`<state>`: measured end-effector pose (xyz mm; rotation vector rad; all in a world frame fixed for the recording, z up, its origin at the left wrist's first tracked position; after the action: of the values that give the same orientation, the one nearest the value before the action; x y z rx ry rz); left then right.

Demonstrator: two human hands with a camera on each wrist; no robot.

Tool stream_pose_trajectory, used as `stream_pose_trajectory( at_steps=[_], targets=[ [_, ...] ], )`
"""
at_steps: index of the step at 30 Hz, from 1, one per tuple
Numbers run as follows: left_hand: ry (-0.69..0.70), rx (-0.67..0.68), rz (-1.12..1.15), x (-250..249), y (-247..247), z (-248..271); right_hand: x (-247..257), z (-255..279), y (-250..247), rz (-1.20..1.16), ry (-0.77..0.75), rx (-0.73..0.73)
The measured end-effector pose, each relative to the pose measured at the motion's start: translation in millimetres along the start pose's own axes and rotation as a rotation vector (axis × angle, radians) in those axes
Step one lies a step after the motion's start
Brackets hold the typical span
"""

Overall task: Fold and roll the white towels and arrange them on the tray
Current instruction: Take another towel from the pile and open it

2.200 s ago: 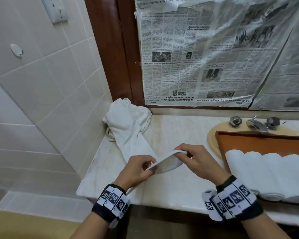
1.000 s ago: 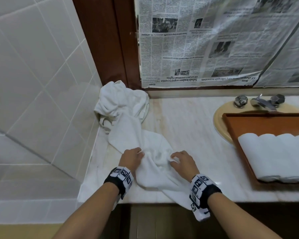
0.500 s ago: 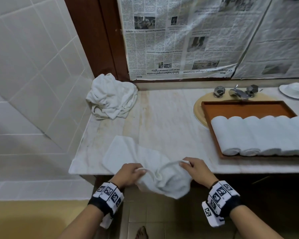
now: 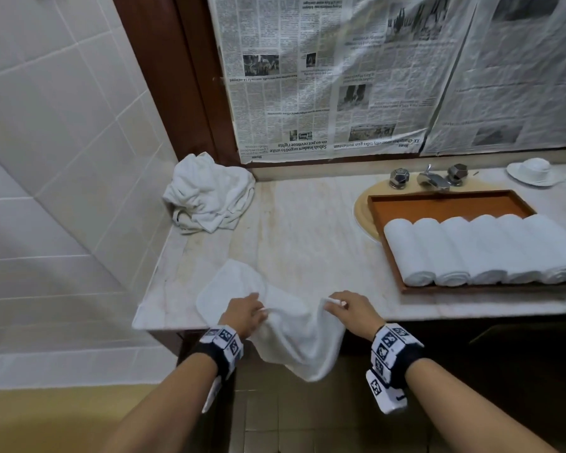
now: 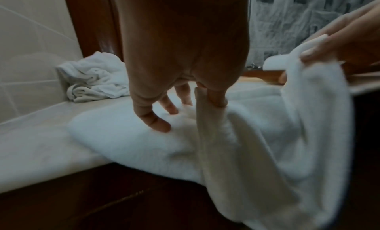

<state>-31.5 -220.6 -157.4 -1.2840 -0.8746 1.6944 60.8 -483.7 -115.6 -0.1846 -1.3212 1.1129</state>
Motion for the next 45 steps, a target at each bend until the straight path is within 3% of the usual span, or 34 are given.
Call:
stream_pose_trajectory(
  at_steps=[3, 6, 9, 11, 14, 19, 21, 26, 39, 45],
  targets=[
    [0.042, -0.039, -0.068, -7.7, 11.4, -0.3, -1.6, -1.7, 31.1, -0.019, 0.056, 0.087],
    [0.021, -0.017, 0.077, -26.3, 9.4, 8.3, -2.5, -2.7, 45.3, -0.075, 0.072, 0.089],
    [0.032, 0.186, 0.256, -39.3, 7.1, 22.3, -6.6, -1.9, 46.5, -0.101, 0.049, 0.092],
    [-0.048, 0.314, 0.423, -40.5, 3.2, 34.0, -9.4, 0.7, 39.4, -0.114, 0.016, 0.097],
    [-0.128, 0.407, 0.565, -40.8, -10.2, 43.5, -13.8, 4.5, 21.1, -0.098, -0.007, 0.095],
    [-0.002, 0.06, 0.515, -35.2, -42.5, 30.8, -8.7, 9.6, -16.7, -0.103, -0.072, 0.022],
    [0.011, -0.017, 0.58, -31.4, -54.7, 26.6, -7.3, 10.5, -33.8, -0.128, -0.059, -0.022],
    [0.026, -0.074, 0.591, -25.0, -84.7, 22.5, -4.0, 13.2, -62.6, -0.107, -0.005, -0.054],
    [0.049, -0.323, 0.428, -12.9, -151.6, 19.6, 5.3, -2.7, -137.2, -0.156, -0.078, -0.195],
    [0.045, -0.369, 0.609, -17.4, -166.9, 8.6, 21.1, -8.4, -162.2, -0.137, -0.117, -0.251]
  ],
)
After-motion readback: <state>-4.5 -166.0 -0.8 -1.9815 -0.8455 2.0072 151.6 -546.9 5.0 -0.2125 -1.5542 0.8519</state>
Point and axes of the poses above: each hand's wrist, its own z-axis away from the middle knuckle, its own y-axis out of the palm, x = y × z, the point moved 4 cm from there along -z, towards the middle knuckle, and after that the axes turned 10 degrees about y, right-handed, at the moved point
